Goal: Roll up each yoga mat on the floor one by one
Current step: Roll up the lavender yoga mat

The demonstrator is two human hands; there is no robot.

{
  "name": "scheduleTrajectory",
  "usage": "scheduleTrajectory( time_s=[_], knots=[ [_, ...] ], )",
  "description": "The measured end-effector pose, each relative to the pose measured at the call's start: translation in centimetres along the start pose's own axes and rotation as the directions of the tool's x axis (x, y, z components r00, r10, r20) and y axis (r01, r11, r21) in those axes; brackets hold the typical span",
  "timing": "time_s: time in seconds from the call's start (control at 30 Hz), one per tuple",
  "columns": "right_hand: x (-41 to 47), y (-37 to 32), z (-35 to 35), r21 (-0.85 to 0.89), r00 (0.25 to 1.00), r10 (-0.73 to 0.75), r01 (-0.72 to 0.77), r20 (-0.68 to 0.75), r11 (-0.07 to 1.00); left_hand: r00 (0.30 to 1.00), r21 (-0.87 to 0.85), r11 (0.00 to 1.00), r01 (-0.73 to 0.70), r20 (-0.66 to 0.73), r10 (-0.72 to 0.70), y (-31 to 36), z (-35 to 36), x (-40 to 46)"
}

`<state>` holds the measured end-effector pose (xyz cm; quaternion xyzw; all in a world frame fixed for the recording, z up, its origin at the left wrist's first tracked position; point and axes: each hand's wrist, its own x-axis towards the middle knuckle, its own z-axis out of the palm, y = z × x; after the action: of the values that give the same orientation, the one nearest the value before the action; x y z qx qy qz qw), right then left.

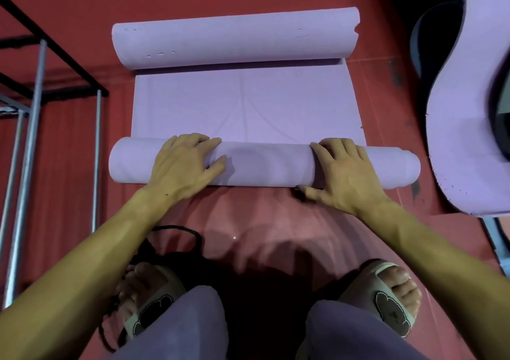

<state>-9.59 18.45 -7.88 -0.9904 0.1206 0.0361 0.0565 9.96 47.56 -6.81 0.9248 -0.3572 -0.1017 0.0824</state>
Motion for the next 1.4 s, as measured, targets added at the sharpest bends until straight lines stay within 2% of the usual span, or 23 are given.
scheduleTrajectory(
  time_s=[0.13,0.33,0.47,0.63,0.73,0.87,1.03,1.17,1.3,1.4],
  knots=[
    [0.3,-0.3,-0.2,-0.067,1.000,0.015,-0.016,-0.021,0.998,0.997,0.206,0.978,0.030,-0.076,-0.014,0.4,0.0,-0.3],
    [0.9,-0.1,-0.5,-0.033,1.000,0.004,-0.005,-0.031,0.999,0.999,0.332,0.943,-0.036,-0.011,0.042,0.3,0.0,-0.5],
    [1.4,-0.1,-0.5,0.022,0.998,0.024,-0.023,-0.059,0.999,0.997,0.293,0.956,-0.007,-0.070,0.029,0.5,0.3,0.0],
    [1.4,-0.2,-0.4,0.027,0.998,0.046,-0.045,-0.046,0.999,0.997,0.319,0.948,-0.010,-0.071,0.035,0.4,0.3,0.4],
    [0.9,-0.9,-0.4,-0.039,0.991,0.099,-0.102,-0.092,0.994,0.996,0.356,0.934,0.016,-0.091,0.018,0.8,0.1,0.3],
    [0.8,-1.0,-0.7,-0.051,0.992,0.069,-0.075,-0.107,0.996,0.995,0.356,0.935,-0.002,-0.093,0.038,0.6,0.1,0.4],
    [1.3,-0.7,-0.2,-0.098,0.998,0.055,-0.056,-0.017,0.994,0.996,0.329,0.944,0.033,-0.093,-0.002,0.2,0.5,1.1],
    [1.8,-0.4,0.0,-0.150,0.999,0.036,-0.034,0.007,0.988,0.998,0.372,0.928,0.020,-0.060,0.003,0.1,0.6,1.8],
    [2.4,0.0,-0.5,-0.152,0.999,0.036,-0.040,-0.027,0.988,0.997,0.275,0.961,0.008,-0.077,0.014,-0.5,0.5,2.2],
    [2.4,0.3,-1.6,-0.112,0.999,0.023,-0.018,0.040,0.994,1.000,0.236,0.972,-0.001,-0.004,0.002,-0.9,-0.4,2.3]
  ],
)
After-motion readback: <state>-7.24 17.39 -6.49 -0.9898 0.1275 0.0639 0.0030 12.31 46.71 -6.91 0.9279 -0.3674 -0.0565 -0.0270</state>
